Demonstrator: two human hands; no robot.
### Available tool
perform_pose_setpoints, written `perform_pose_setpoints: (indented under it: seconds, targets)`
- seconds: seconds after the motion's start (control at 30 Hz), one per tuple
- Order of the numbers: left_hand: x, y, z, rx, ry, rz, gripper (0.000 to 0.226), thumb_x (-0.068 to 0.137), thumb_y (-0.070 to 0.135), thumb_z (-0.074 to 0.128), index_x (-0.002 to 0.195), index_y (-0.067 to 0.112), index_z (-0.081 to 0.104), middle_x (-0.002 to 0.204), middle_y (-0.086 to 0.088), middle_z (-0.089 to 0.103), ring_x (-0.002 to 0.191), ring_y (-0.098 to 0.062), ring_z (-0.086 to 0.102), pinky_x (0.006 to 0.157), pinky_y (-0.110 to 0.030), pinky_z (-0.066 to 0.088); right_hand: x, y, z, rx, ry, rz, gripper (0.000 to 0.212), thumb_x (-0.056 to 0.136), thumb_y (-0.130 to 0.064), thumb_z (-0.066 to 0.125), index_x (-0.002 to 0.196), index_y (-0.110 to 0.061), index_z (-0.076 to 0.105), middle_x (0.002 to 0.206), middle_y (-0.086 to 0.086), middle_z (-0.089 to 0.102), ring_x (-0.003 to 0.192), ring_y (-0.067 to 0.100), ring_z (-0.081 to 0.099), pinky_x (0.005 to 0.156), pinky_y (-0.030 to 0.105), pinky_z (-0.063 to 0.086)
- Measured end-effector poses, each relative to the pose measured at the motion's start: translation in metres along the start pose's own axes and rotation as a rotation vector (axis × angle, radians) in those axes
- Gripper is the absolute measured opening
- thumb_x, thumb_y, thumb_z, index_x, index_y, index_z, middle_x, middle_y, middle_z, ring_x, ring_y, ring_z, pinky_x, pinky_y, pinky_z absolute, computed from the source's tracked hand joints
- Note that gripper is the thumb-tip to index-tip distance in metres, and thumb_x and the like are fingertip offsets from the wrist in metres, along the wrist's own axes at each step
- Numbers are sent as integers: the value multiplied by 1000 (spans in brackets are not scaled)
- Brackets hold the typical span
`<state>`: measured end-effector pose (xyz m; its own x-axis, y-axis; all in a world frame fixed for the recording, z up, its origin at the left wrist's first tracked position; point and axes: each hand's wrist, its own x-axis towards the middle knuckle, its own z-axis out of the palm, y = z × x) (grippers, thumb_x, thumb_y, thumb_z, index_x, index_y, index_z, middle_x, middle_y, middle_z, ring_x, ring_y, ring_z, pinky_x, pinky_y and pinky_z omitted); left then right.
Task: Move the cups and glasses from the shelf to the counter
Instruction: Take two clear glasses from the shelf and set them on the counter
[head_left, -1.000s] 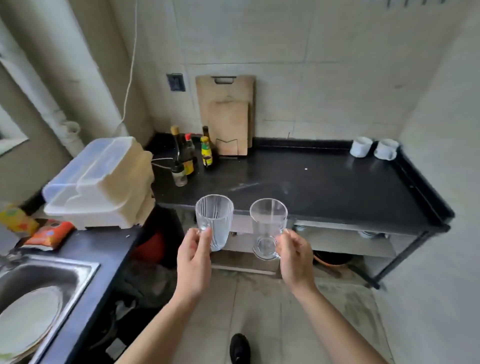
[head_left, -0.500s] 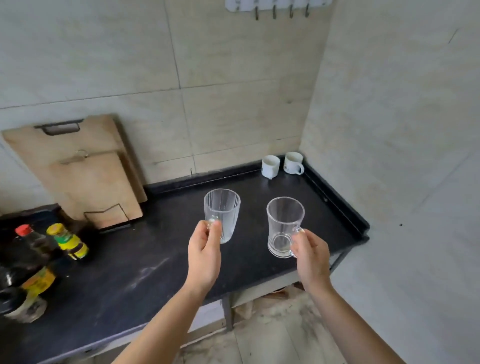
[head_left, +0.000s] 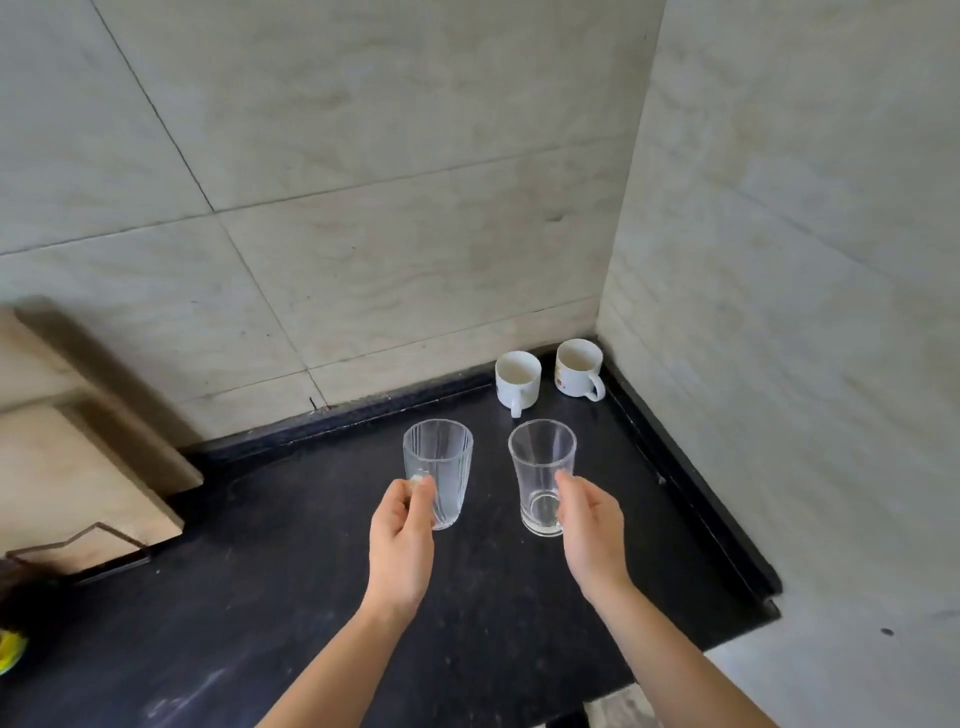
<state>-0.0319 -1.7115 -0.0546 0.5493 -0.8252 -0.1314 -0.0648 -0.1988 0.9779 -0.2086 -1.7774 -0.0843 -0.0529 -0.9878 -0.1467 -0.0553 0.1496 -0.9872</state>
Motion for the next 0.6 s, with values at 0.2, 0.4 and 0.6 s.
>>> perform_pose_setpoints:
  seconds: [0.2, 0.4, 0.6]
  targets:
    - [71, -14, 44, 40, 138, -146, 44, 100, 42, 47, 67, 16, 35, 65, 3, 34, 63, -12, 31, 61, -35, 31, 99, 11, 19, -30, -117, 61, 52, 98, -22, 56, 60, -1, 27, 57, 7, 33, 54, 12, 30, 49, 20, 25]
    - [130, -47, 57, 75, 216, -226, 43, 100, 41, 47, 68, 14, 37, 63, 4, 35, 59, -9, 33, 60, -32, 32, 155, 44, 58, -70, -214, 106, 50, 98, -18, 55, 61, 0, 26, 55, 3, 29, 54, 11, 27, 49, 21, 22]
    - [180, -92, 70, 27, 239, -258, 45, 99, 45, 48, 68, 14, 35, 66, -2, 33, 63, -15, 31, 59, -34, 31, 188, 88, 104, -60, -221, 112, 51, 100, -15, 53, 57, -4, 27, 52, -3, 28, 51, 7, 26, 48, 20, 23]
